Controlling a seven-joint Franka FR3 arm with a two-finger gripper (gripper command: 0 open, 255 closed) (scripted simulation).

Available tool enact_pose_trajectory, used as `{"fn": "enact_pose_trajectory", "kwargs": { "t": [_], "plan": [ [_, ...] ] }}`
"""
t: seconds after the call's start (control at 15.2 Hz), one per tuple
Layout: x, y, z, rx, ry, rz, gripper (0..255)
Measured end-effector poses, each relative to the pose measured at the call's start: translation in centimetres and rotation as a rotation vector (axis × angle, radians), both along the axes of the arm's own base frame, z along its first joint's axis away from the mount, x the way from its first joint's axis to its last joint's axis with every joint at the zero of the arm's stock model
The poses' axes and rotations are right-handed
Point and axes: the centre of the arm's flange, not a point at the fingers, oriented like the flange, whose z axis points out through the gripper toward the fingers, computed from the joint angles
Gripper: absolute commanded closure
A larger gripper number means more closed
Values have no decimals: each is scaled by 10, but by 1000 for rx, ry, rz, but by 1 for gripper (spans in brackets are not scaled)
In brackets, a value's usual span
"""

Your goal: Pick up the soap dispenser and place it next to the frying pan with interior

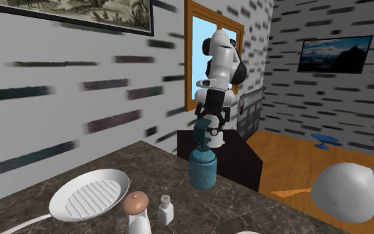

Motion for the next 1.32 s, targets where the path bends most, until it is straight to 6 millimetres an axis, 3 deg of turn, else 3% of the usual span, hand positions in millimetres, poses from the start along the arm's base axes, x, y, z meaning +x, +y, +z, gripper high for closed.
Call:
{"fn": "enact_pose_trajectory", "kwargs": {
  "t": [0.46, 0.86, 0.92, 1.32],
  "plan": [
    [9, -11, -35, 0, -10, -15, 0],
    [10, -10, -39, 0, -10, -15, 0],
    [10, -10, -39, 0, -10, -15, 255],
    [10, -10, -39, 0, -11, -15, 255]
  ]
}}
